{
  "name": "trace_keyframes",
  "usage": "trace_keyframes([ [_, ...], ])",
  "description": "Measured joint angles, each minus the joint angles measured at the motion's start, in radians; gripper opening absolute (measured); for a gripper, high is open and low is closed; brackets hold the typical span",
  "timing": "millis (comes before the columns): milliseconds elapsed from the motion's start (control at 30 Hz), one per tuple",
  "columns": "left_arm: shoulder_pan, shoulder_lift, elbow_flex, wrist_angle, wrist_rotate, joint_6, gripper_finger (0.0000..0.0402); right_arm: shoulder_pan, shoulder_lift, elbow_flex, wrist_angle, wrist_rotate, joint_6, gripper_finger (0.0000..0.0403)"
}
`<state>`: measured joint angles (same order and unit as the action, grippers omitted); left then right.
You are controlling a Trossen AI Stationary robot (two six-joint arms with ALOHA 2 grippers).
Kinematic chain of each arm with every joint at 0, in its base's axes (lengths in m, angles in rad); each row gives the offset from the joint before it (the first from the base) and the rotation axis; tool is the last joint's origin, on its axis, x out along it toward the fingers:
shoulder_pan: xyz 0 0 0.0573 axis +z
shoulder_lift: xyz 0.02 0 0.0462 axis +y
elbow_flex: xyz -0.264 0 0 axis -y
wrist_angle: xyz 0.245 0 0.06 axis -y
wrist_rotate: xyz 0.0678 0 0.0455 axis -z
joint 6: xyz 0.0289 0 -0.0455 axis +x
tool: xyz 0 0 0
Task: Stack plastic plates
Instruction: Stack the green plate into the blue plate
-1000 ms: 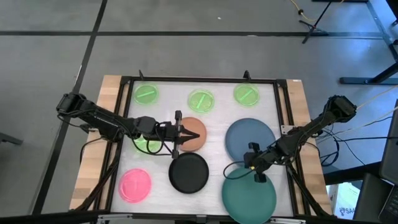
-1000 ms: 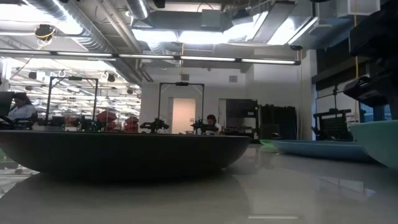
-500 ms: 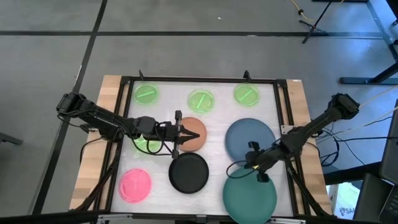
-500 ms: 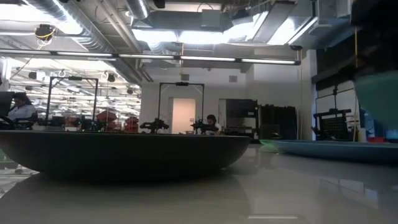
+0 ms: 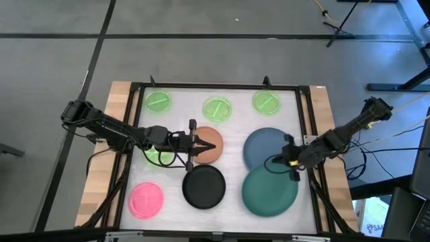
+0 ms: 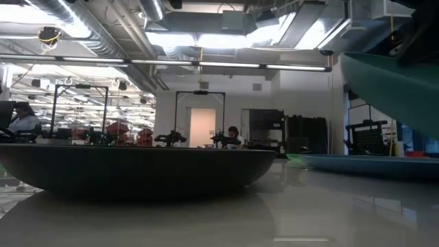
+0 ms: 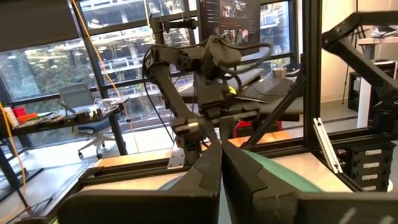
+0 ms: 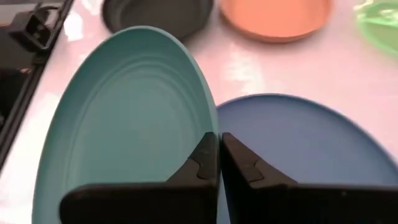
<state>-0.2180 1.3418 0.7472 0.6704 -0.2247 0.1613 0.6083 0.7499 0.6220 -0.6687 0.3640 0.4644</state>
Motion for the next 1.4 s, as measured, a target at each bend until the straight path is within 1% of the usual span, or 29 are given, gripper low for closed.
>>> trace_keyframes([
  [133, 0.000, 0.000, 0.000, 0.004, 0.000, 0.004, 0.0005, 0.000, -0.070, 0.000, -0.060, 0.118, -0.006, 0.0000],
  [200, 0.000, 0.000, 0.000, 0.004, 0.000, 0.004, 0.0005, 0.000, -0.106, 0.000, -0.080, 0.158, -0.018, 0.0000],
  [433, 0.000, 0.000, 0.000, 0.004, 0.000, 0.004, 0.0005, 0.000, -0.241, 0.000, -0.149, 0.223, -0.012, 0.0000],
  [633, 0.000, 0.000, 0.000, 0.004, 0.001, -0.020, 0.0005, 0.000, -0.304, -0.001, -0.200, 0.303, 0.066, 0.0000],
  [900, 0.003, 0.000, 0.000, 0.004, 0.001, -0.020, 0.0005, 0.000, -0.307, -0.001, -0.319, 0.449, 0.244, 0.0000],
  [1000, 0.005, 0.000, 0.000, 0.003, 0.000, -0.021, 0.0005, 0.000, -0.307, -0.001, -0.329, 0.463, 0.263, 0.0000],
  [1300, 0.005, 0.000, 0.000, -0.006, 0.001, -0.020, 0.0005, 0.000, -0.304, -0.028, -0.320, 0.455, 0.317, 0.0000],
  [1400, 0.006, 0.004, 0.000, -0.006, 0.001, -0.008, 0.0005, 0.000, -0.280, -0.028, -0.320, 0.467, 0.317, 0.0006],
])
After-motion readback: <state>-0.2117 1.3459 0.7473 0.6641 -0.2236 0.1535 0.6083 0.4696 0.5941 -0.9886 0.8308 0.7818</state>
